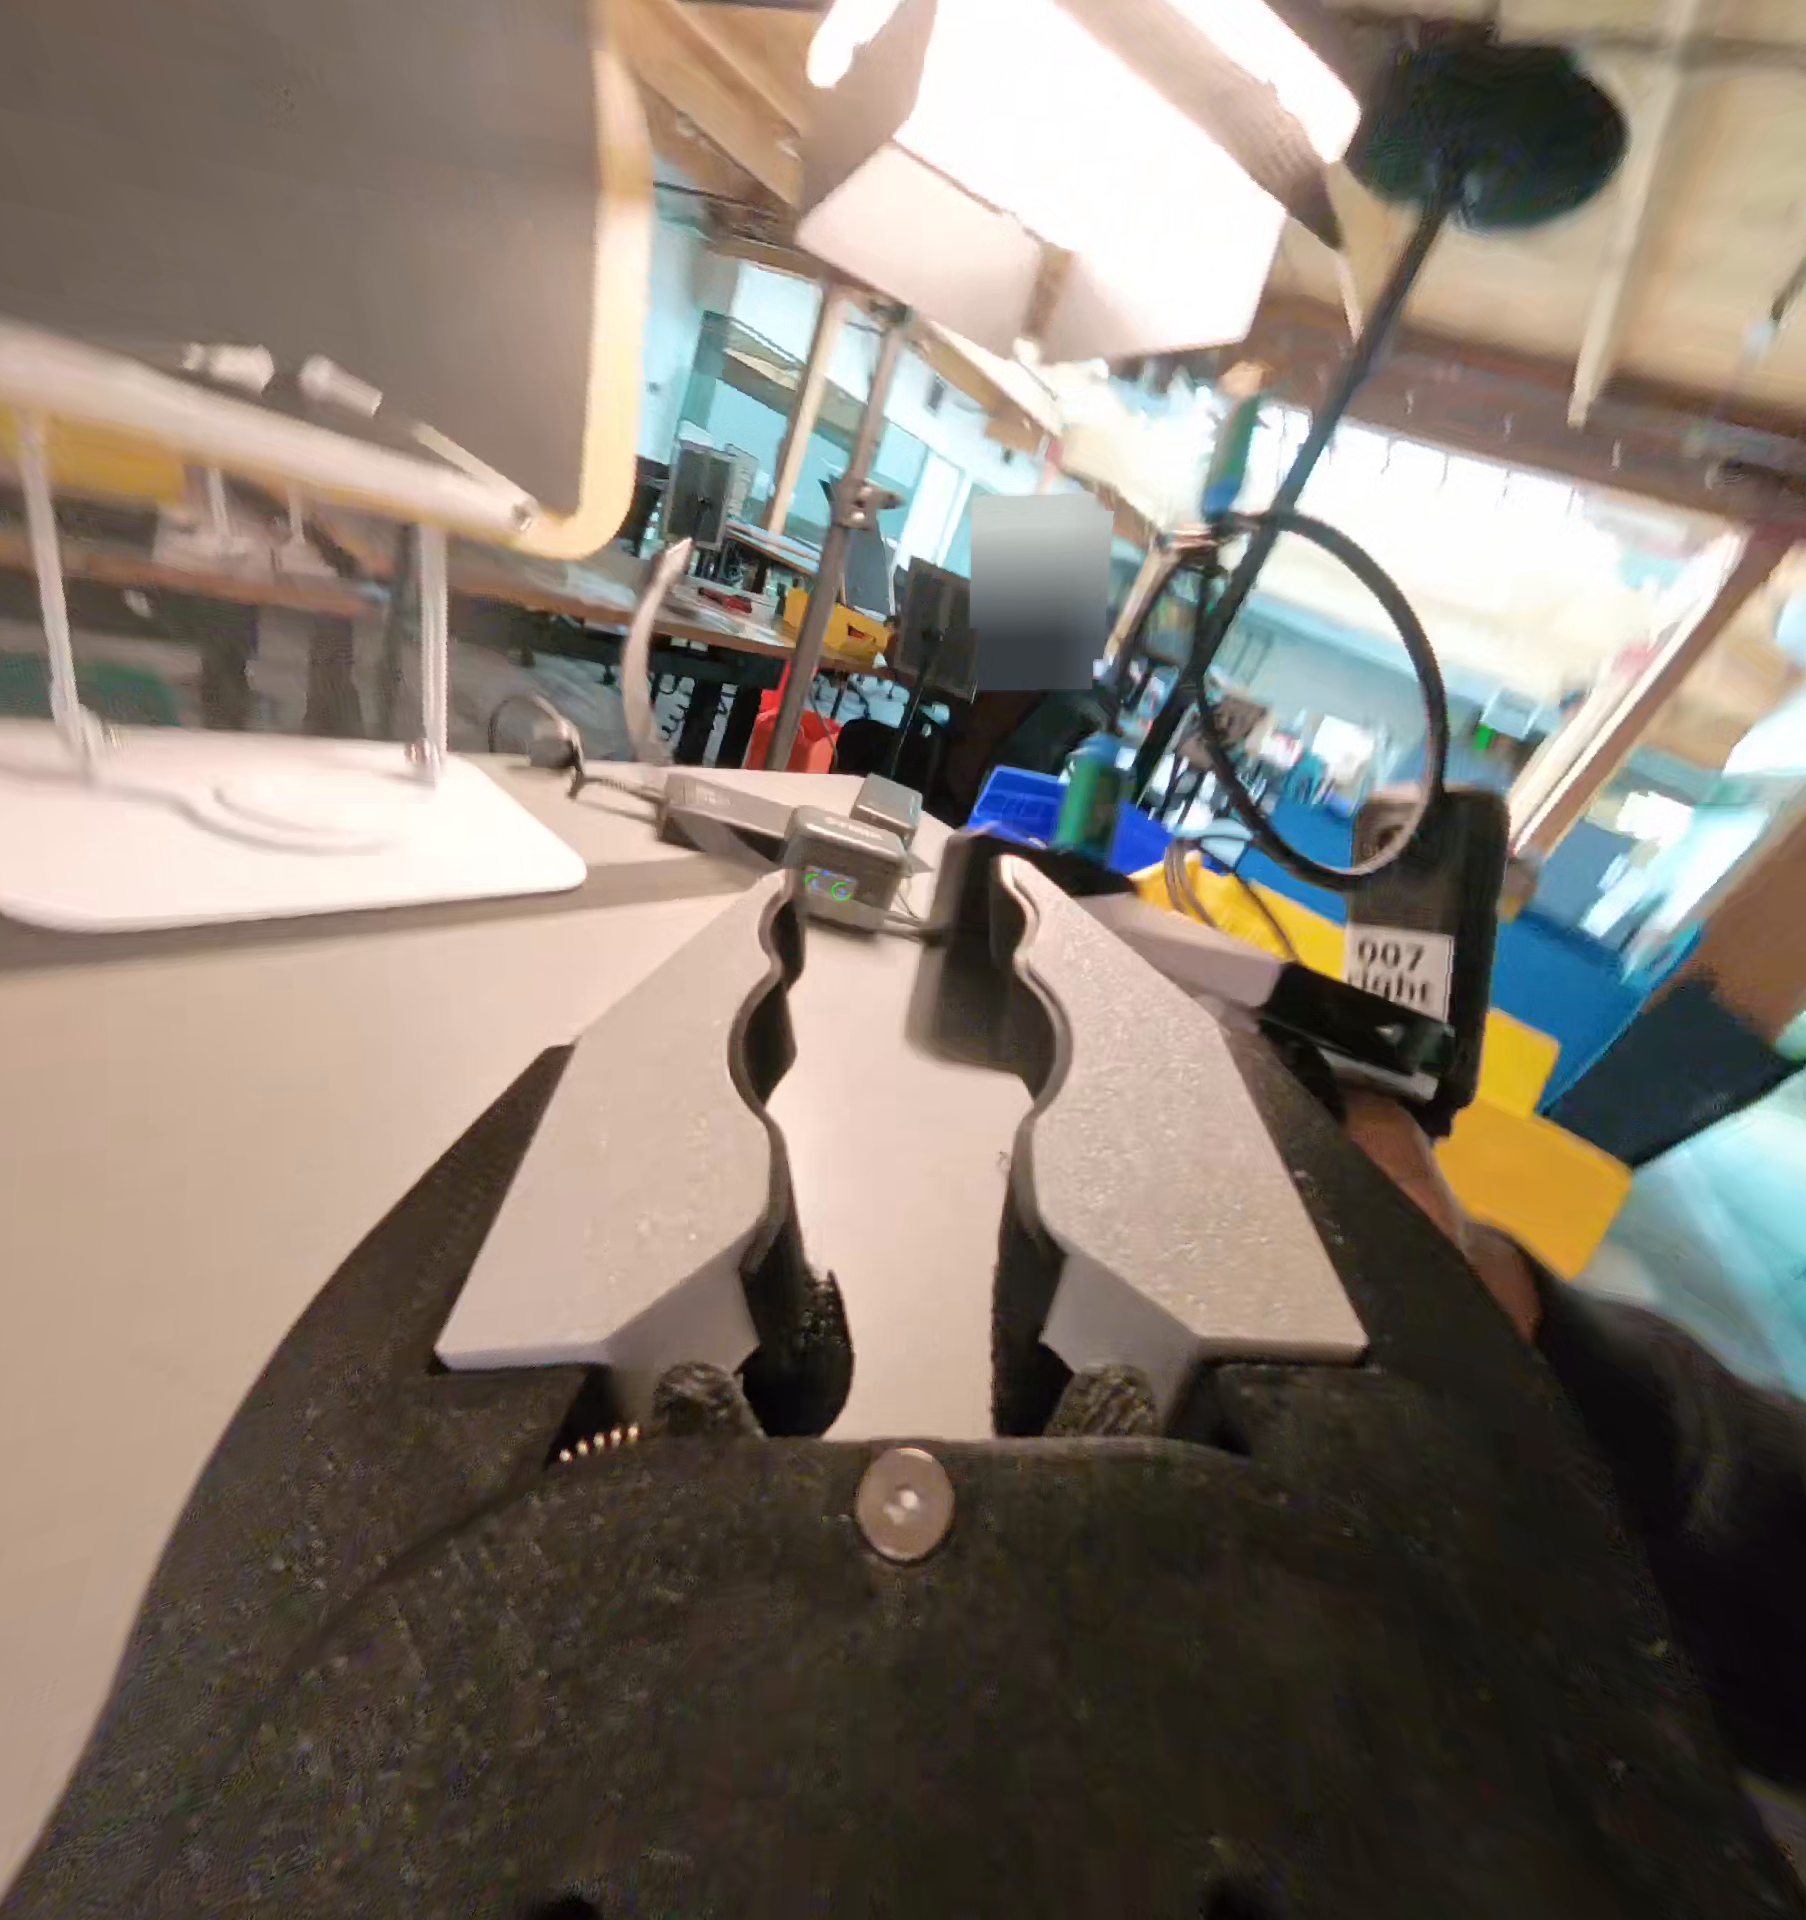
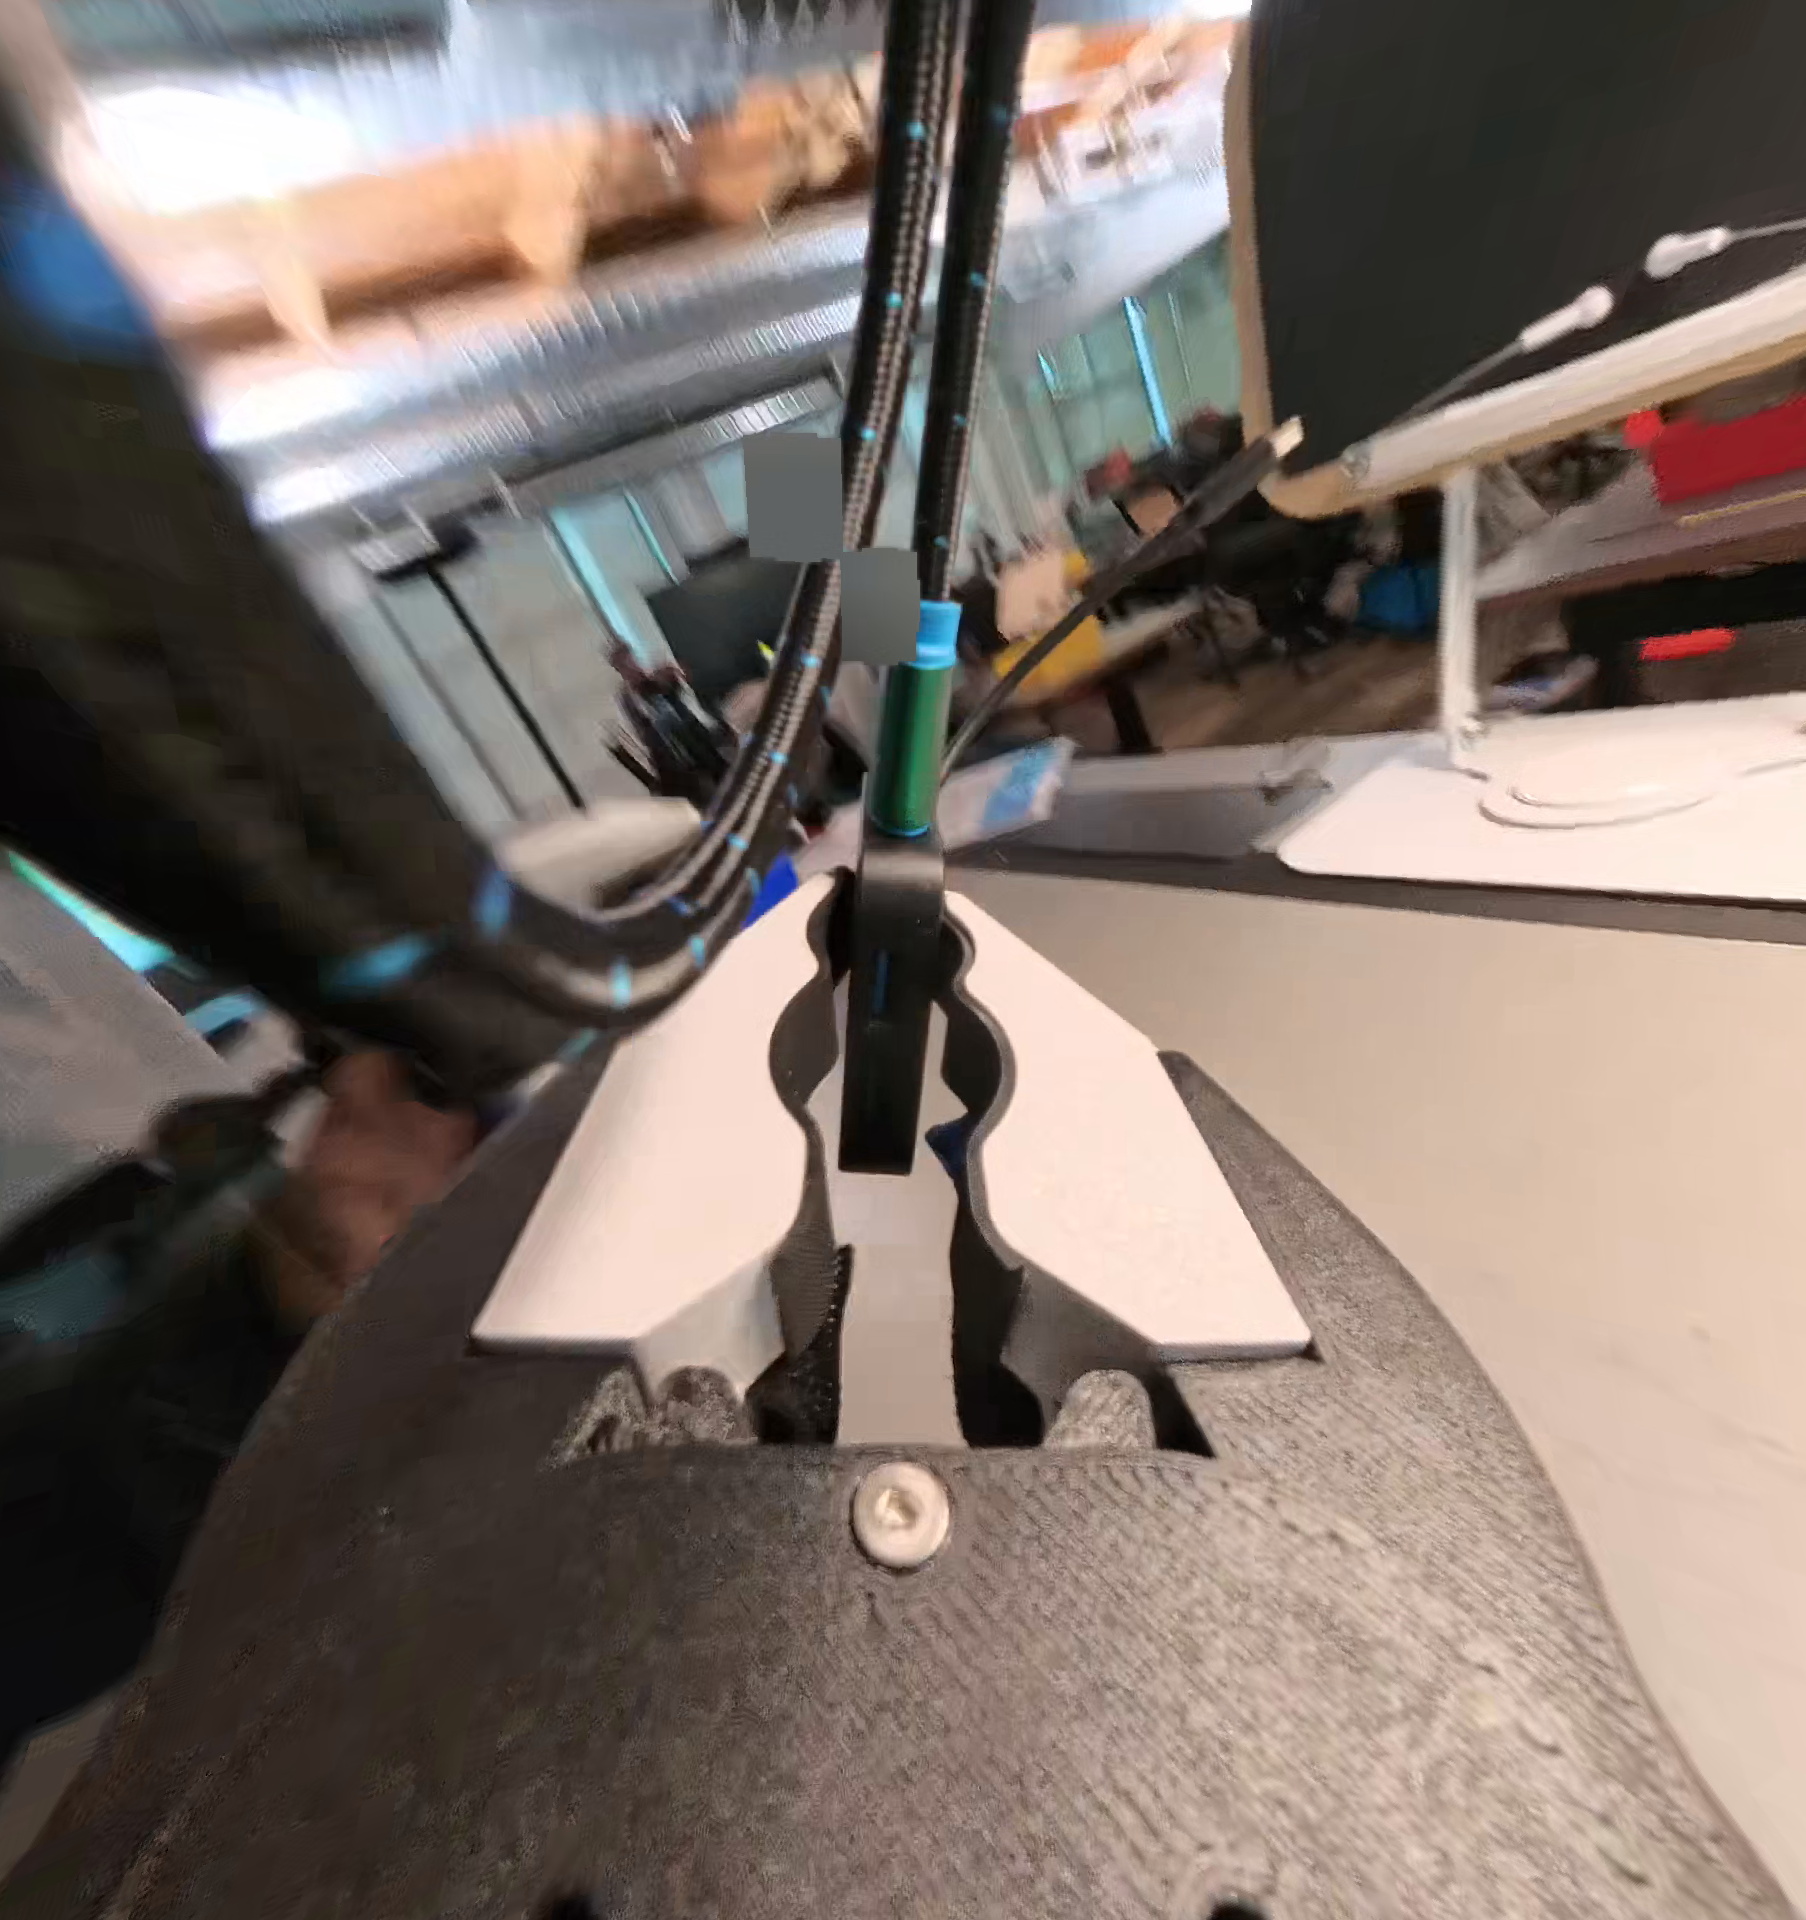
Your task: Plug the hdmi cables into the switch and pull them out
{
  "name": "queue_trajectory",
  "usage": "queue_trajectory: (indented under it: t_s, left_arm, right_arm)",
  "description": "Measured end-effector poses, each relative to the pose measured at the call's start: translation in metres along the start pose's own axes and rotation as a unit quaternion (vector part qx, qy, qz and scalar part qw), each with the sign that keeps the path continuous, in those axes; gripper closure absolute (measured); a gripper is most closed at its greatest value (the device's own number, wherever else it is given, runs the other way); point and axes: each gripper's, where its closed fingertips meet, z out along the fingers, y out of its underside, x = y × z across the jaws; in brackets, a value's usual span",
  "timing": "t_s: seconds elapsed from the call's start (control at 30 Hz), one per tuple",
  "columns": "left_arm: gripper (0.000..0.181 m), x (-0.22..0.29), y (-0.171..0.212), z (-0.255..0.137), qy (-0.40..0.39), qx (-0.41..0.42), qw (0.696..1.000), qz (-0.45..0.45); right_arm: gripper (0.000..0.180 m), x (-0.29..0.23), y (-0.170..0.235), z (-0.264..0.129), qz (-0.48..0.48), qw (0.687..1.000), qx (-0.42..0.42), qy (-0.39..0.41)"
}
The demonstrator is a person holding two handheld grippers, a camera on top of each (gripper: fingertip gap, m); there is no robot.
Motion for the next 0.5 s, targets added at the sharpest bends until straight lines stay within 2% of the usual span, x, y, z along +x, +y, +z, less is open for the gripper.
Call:
queue_trajectory:
  t_s: [0.07,0.13,0.23,0.47,0.5]
  left_arm:
    - [0.139,-0.001,0.013,0.003,0.028,0.025,0.994,-0.107]
    - [0.125,0.012,0.024,0.011,0.090,0.030,0.974,-0.206]
    - [0.121,0.033,0.041,0.019,0.145,0.020,0.955,-0.259]
    - [0.162,0.041,0.036,0.009,0.199,0.074,0.943,-0.255]
    - [0.164,0.041,0.035,0.008,0.199,0.078,0.944,-0.250]
  right_arm:
    - [0.166,-0.007,-0.008,-0.003,0.038,0.998,0.037,-0.037]
    - [0.167,-0.012,-0.008,-0.003,0.054,0.996,0.053,-0.056]
    - [0.167,-0.019,0.001,0.000,0.063,0.994,0.051,-0.074]
    - [0.166,-0.031,0.012,0.005,0.070,0.990,0.051,-0.109]
    - [0.165,-0.032,0.013,0.005,0.067,0.990,0.049,-0.109]
